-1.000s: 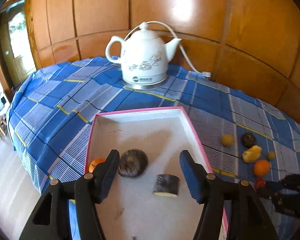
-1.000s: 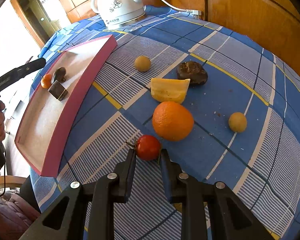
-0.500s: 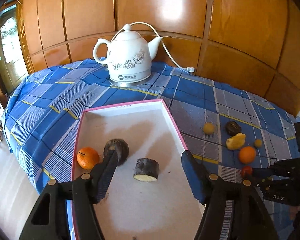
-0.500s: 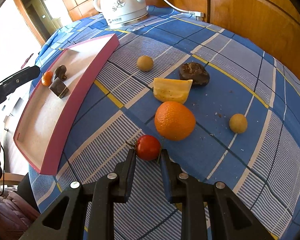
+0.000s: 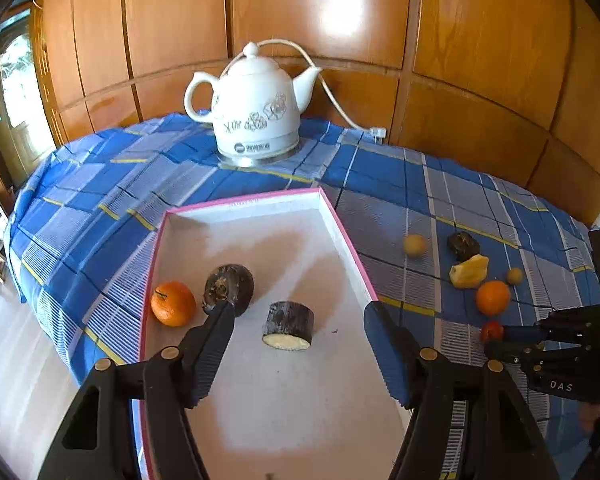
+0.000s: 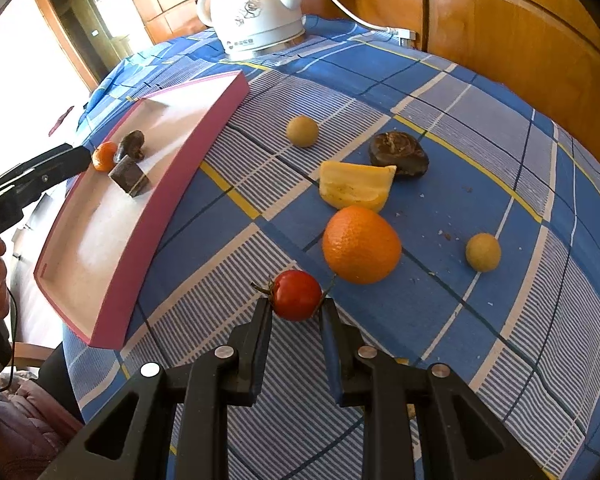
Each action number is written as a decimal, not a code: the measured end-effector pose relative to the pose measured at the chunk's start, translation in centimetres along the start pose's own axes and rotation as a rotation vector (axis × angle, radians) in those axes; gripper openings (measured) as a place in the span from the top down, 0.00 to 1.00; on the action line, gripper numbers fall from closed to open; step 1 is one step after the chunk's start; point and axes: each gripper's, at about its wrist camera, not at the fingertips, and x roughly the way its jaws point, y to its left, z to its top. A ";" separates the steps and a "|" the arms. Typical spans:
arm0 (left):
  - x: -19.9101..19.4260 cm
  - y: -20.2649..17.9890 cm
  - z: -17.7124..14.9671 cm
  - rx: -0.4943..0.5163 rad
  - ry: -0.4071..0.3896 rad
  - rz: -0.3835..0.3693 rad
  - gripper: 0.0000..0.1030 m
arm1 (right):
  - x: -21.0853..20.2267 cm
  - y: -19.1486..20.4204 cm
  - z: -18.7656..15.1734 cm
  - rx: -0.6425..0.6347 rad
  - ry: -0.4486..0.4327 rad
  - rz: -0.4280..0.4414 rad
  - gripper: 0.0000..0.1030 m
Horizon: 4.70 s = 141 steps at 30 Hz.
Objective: Organize fruits
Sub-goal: 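Close the right tool on the red cherry tomato, then carry the tomato into the pink tray and open the right tool, then withdraw the right tool from the tray, then move the left tool over the yellow fruit wedge on the cloth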
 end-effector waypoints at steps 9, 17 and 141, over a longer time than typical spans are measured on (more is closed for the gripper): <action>-1.8 0.0 0.1 0.009 -0.053 0.005 0.31 | -0.1 0.3 -0.1 -0.008 -0.001 0.010 0.76; -4.0 0.3 0.0 0.013 -0.116 0.013 0.29 | -0.3 1.1 -0.2 -0.018 -0.010 0.030 0.76; 7.8 -13.3 5.1 0.274 0.248 -0.366 0.53 | -8.9 -10.2 -0.2 0.317 -0.196 -0.212 0.66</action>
